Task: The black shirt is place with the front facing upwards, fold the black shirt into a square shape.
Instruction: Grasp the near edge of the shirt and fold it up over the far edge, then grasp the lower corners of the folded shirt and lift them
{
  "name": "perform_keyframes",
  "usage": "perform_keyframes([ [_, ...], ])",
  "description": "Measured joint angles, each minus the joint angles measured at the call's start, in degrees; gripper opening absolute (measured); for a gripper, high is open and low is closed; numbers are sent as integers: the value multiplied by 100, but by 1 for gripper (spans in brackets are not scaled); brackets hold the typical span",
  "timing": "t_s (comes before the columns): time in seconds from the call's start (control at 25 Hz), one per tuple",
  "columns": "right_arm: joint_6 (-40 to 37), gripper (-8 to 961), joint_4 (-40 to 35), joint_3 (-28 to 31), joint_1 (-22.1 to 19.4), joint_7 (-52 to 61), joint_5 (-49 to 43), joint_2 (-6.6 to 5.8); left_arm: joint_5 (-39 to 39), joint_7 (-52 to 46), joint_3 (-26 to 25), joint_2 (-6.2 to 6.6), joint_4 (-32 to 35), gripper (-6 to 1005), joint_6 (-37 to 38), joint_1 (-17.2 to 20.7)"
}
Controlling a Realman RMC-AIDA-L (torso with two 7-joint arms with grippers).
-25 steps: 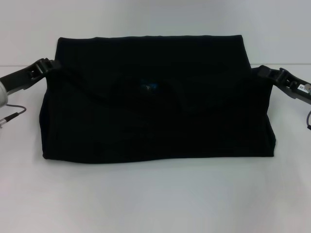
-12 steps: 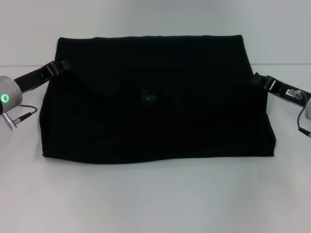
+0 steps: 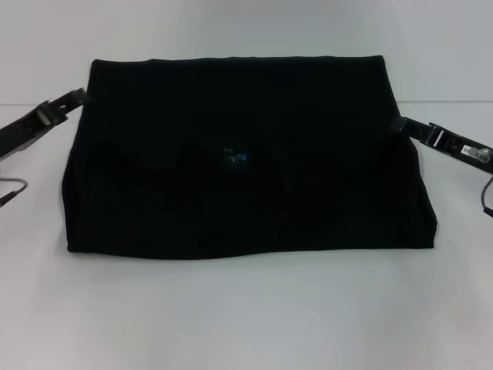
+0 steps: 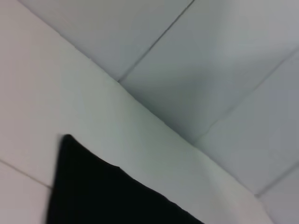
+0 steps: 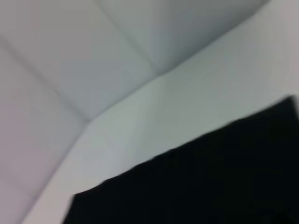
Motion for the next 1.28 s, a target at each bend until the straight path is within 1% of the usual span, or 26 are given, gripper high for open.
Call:
perform_keyframes([
  [0.04, -224, 427, -27, -16, -39, -72, -10, -38, -40, -1, 29, 97, -38, 632, 334, 136],
  [0.12, -798, 501, -64, -64, -118, -368, -65, -136, -13, -27, 102, 224, -52, 703, 787, 292],
  [0.16, -1074, 538, -68, -121, -155, -523, -95, -187, 44, -107, 241, 314, -39, 738, 1094, 401],
  [0.24, -1561, 613, -77, -326, -237, -856, -124, -288, 107, -307, 553, 432, 46, 809, 1418, 548],
  [0.28, -1815, 650, -82, -480, -281, -1055, -136, -330, 176, -508, 839, 506, 149, 808, 1601, 648],
  [0.32, -2025, 695, -115, -663, -330, -1269, -146, -358, 253, -658, 1044, 554, 230, 806, 1718, 722],
  [0.36, -2189, 740, -143, -804, -376, -1428, -163, -367, 373, -832, 1284, 606, 334, 805, 1842, 800],
  [0.44, -2441, 831, -218, -1048, -469, -1774, -259, -338, 677, -1064, 1505, 651, 525, 802, 1959, 892],
  [0.48, -2512, 876, -246, -1132, -500, -1919, -314, -310, 821, -1118, 1545, 652, 604, 801, 1981, 911],
  [0.6, -2658, 890, -264, -1317, -567, -2433, -461, -186, 1294, -1183, 1595, 630, 830, 796, 1989, 935],
  [0.72, -2702, 904, -278, -1490, -623, -2907, -607, -31, 1475, -1170, 1601, 626, 861, 792, 1903, 909],
  [0.8, -2697, 913, -283, -1555, -638, -3113, -707, 51, 1532, -1155, 1609, 620, 874, 790, 1829, 888],
  [0.92, -2662, 927, -248, -1567, -639, -3220, -780, 98, 1564, -1135, 1704, 598, 889, 785, 1589, 871],
  [1.08, -2652, 926, -226, -1564, -645, -3229, -785, 103, 1569, -1165, 1939, 589, 846, 780, 1467, 827],
  [1.28, -2645, 925, -224, -1522, -652, -3189, -775, 102, 1575, -1151, 2074, 504, 836, 773, 1417, 763],
])
